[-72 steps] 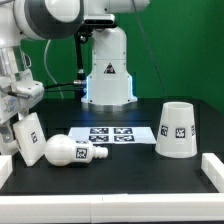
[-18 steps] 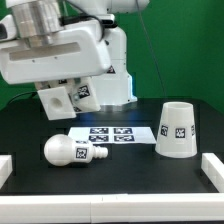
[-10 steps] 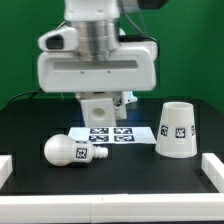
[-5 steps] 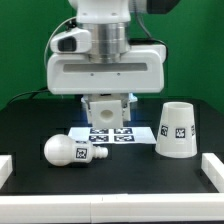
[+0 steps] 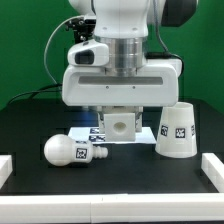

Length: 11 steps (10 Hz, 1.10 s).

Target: Assemble lamp

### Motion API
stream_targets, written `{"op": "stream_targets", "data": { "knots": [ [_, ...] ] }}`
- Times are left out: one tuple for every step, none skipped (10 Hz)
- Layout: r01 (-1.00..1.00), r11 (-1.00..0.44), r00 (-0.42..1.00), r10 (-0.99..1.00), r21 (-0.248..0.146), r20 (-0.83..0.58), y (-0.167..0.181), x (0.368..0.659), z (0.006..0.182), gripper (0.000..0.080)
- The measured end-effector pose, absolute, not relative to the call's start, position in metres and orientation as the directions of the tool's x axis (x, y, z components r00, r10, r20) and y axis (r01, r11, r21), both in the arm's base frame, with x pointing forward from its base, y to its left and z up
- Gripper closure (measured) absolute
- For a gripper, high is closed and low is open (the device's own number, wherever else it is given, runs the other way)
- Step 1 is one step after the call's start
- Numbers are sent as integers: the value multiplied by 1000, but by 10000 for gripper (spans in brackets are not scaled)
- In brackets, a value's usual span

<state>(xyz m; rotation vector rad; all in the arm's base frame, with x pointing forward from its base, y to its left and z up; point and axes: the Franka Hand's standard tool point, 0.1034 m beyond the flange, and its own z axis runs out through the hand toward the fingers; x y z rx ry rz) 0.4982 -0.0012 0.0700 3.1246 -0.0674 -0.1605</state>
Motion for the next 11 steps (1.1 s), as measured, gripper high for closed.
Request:
{"op": "stream_targets", "data": {
  "knots": [
    [-38,-999,994,-39,14,-102,0,498,70,488],
    [-39,-999,994,-40,14,-102,-1,498,69,488],
    [-39,-999,994,-40,14,-102,-1,498,69,488],
    [-47,-999,993,-48,19,-104,1,498,68,488],
    [-53,-998,992,-56,32,-110,10,501,61,488],
    [-44,-998,993,-48,36,-107,14,509,57,488],
    [-42,-998,993,-46,38,-105,15,513,55,488],
    [-40,-998,993,-44,41,-112,16,510,50,488],
    [-38,-998,993,-42,44,-114,16,509,45,488],
    [-36,-998,992,-41,48,-116,16,508,39,488],
    [-35,-998,992,-41,51,-121,17,507,33,488]
  ]
}}
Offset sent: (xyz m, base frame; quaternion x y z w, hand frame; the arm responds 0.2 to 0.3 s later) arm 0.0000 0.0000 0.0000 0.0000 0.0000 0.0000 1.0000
